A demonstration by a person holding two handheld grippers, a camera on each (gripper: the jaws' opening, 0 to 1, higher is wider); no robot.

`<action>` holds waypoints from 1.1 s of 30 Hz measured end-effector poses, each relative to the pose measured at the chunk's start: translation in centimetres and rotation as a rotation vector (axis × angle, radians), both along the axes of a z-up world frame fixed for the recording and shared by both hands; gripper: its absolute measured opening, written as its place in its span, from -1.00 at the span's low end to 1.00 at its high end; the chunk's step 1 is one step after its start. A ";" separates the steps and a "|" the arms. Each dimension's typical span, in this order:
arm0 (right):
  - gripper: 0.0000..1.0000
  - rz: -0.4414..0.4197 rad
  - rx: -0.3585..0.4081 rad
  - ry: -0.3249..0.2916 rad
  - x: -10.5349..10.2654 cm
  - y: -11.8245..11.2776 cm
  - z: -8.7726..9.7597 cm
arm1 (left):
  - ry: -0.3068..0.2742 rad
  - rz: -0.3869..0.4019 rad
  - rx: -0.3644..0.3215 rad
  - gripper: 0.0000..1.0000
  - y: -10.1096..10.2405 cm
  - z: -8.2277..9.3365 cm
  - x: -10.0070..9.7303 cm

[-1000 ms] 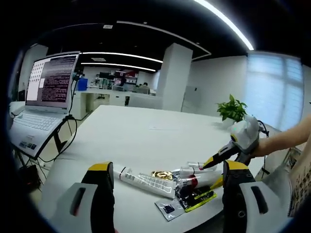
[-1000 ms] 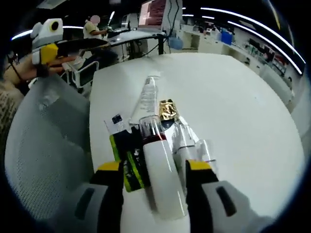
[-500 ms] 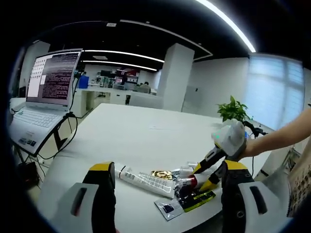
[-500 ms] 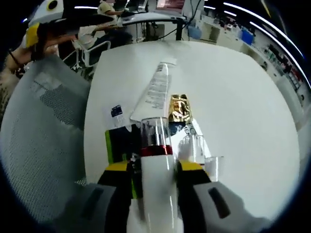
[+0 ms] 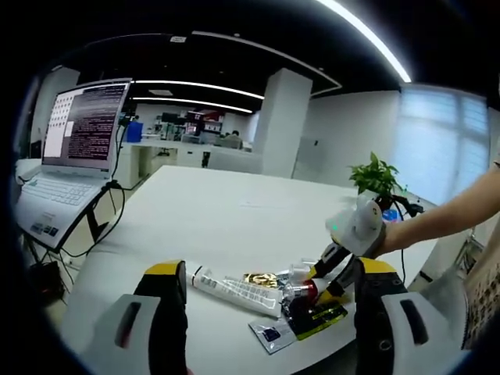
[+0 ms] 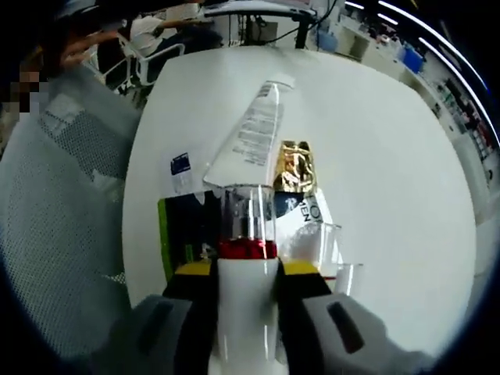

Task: Arrange the skincare products in the storage area until every visible bottle or jar stands upright without overlapping.

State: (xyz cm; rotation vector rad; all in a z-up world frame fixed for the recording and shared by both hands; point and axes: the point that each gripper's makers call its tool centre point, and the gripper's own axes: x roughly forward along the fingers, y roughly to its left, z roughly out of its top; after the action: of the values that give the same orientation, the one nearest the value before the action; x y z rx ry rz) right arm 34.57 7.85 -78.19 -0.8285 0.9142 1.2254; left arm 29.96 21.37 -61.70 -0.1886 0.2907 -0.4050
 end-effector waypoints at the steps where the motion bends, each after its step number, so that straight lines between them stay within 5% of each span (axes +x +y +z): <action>1: -0.39 0.001 0.002 0.000 0.0 0.0 0.0 | 0.001 -0.002 0.002 0.73 0.0 0.0 0.0; 14: -0.42 -0.005 0.083 -0.006 -0.7 0.1 1.0 | -0.007 0.004 -0.023 0.67 0.1 0.3 0.0; 23: -0.43 -0.151 0.334 0.016 -0.2 -0.2 5.5 | 0.002 -0.045 -0.005 0.67 -0.8 0.2 -0.3; 33: -0.43 -0.323 0.542 0.060 -0.5 -2.6 8.1 | 0.036 -0.115 -0.041 0.68 -2.0 0.2 -0.4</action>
State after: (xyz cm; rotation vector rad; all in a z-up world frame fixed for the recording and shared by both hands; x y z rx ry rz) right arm 34.10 5.28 -70.13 -0.2038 0.6799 1.1367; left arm 29.51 19.41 -61.51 -0.2196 0.3294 -0.5224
